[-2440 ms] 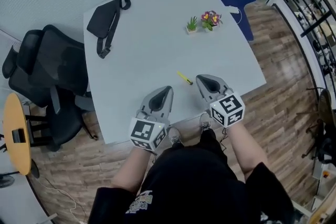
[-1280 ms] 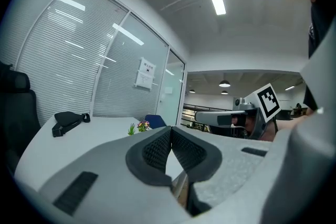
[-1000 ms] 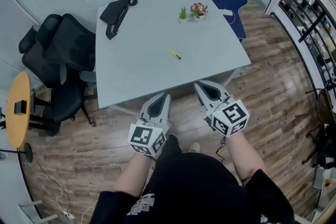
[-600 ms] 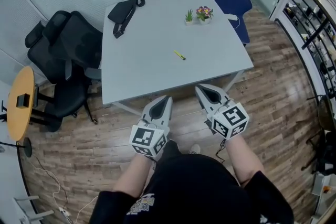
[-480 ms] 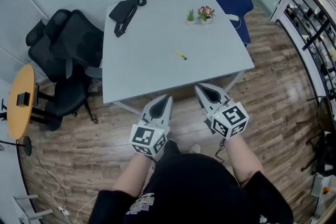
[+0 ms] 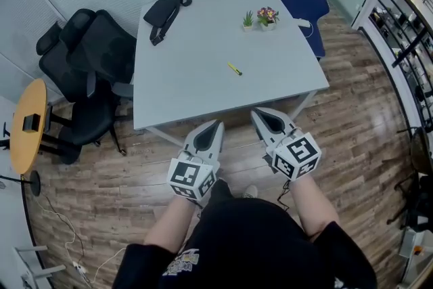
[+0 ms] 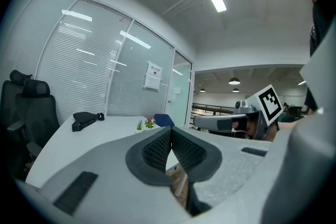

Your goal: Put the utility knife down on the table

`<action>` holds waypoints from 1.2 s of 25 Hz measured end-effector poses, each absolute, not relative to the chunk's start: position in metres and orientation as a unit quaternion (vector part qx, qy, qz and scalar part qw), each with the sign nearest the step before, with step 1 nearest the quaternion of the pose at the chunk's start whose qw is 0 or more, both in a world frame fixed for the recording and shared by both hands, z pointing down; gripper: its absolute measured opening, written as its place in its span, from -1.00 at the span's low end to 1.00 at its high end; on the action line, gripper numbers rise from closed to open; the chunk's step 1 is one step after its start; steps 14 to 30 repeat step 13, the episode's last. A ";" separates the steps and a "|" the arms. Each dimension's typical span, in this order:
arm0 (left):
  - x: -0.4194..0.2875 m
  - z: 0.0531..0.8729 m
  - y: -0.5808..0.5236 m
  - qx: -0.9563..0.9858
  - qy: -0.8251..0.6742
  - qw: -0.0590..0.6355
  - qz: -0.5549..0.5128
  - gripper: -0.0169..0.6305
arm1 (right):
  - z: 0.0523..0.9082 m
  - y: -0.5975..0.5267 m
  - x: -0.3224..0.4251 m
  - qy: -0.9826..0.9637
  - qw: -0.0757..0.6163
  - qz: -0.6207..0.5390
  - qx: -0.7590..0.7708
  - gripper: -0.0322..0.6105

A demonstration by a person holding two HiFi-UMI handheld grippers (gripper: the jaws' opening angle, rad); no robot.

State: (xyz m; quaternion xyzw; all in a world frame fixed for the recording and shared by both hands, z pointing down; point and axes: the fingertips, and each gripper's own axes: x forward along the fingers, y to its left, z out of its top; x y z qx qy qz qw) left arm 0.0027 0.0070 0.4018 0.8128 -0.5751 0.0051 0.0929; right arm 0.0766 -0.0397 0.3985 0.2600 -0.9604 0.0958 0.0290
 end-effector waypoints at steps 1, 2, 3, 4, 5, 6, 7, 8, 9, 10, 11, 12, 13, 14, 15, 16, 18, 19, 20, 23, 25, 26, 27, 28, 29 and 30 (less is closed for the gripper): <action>0.003 0.402 0.007 0.812 -0.576 0.093 0.005 -0.93 | 0.399 -0.040 0.077 -0.961 0.029 0.096 0.259 -0.89; 0.002 0.402 0.008 0.811 -0.577 0.093 0.004 -0.93 | 0.399 -0.039 0.076 -0.961 0.028 0.097 0.258 -0.89; 0.002 0.403 0.009 0.810 -0.579 0.093 0.004 -0.93 | 0.400 -0.039 0.076 -0.961 0.028 0.097 0.256 -0.89; 0.002 0.404 0.010 0.809 -0.581 0.094 0.004 -0.93 | 0.400 -0.038 0.076 -0.962 0.028 0.097 0.255 -0.89; 0.003 0.405 0.011 0.807 -0.582 0.094 0.005 -0.93 | 0.401 -0.038 0.077 -0.962 0.028 0.097 0.253 -0.89; 0.004 0.405 0.012 0.807 -0.583 0.094 0.005 -0.93 | 0.401 -0.037 0.077 -0.962 0.028 0.098 0.252 -0.89; 0.004 0.405 0.012 0.806 -0.584 0.094 0.005 -0.93 | 0.402 -0.037 0.077 -0.962 0.028 0.098 0.252 -0.89; 0.004 0.405 0.013 0.806 -0.585 0.094 0.005 -0.93 | 0.402 -0.036 0.077 -0.963 0.029 0.098 0.251 -0.89; 0.005 0.404 0.014 0.806 -0.585 0.094 0.005 -0.93 | 0.402 -0.035 0.078 -0.963 0.029 0.099 0.250 -0.89; 0.005 0.404 0.014 0.805 -0.585 0.094 0.004 -0.93 | 0.401 -0.034 0.078 -0.963 0.030 0.099 0.249 -0.89; 0.006 0.403 0.015 0.805 -0.586 0.094 0.004 -0.93 | 0.401 -0.033 0.079 -0.963 0.030 0.099 0.249 -0.89; 0.006 0.402 0.016 0.805 -0.586 0.093 0.004 -0.93 | 0.401 -0.032 0.079 -0.963 0.029 0.099 0.249 -0.89; 0.007 0.402 0.017 0.805 -0.586 0.093 0.003 -0.93 | 0.401 -0.031 0.080 -0.963 0.029 0.099 0.248 -0.89; 0.007 0.402 0.017 0.805 -0.586 0.093 0.003 -0.93 | 0.401 -0.031 0.080 -0.963 0.029 0.099 0.248 -0.89; 0.007 0.402 0.017 0.805 -0.586 0.093 0.003 -0.93 | 0.401 -0.031 0.080 -0.963 0.029 0.099 0.248 -0.89; 0.007 0.402 0.017 0.805 -0.586 0.093 0.003 -0.93 | 0.401 -0.031 0.080 -0.963 0.029 0.099 0.248 -0.89; 0.007 0.402 0.017 0.805 -0.586 0.093 0.003 -0.93 | 0.401 -0.031 0.080 -0.963 0.029 0.099 0.248 -0.89; 0.007 0.402 0.017 0.805 -0.586 0.093 0.003 -0.93 | 0.401 -0.031 0.080 -0.963 0.029 0.099 0.248 -0.89; 0.007 0.402 0.017 0.805 -0.586 0.093 0.003 -0.93 | 0.401 -0.031 0.080 -0.963 0.029 0.099 0.248 -0.89; 0.007 0.402 0.017 0.805 -0.586 0.093 0.003 -0.93 | 0.401 -0.031 0.080 -0.963 0.029 0.099 0.248 -0.89; 0.007 0.402 0.017 0.805 -0.586 0.093 0.003 -0.93 | 0.401 -0.031 0.080 -0.963 0.029 0.099 0.248 -0.89; 0.007 0.402 0.017 0.805 -0.586 0.093 0.003 -0.93 | 0.401 -0.031 0.080 -0.963 0.029 0.099 0.248 -0.89; 0.007 0.402 0.017 0.805 -0.586 0.093 0.003 -0.93 | 0.401 -0.031 0.080 -0.963 0.029 0.099 0.248 -0.89; 0.007 0.402 0.017 0.805 -0.586 0.093 0.003 -0.93 | 0.401 -0.031 0.080 -0.963 0.029 0.099 0.248 -0.89; 0.007 0.402 0.017 0.805 -0.586 0.093 0.003 -0.93 | 0.401 -0.031 0.080 -0.963 0.029 0.099 0.248 -0.89; 0.007 0.402 0.017 0.805 -0.586 0.093 0.003 -0.93 | 0.401 -0.031 0.080 -0.963 0.029 0.099 0.248 -0.89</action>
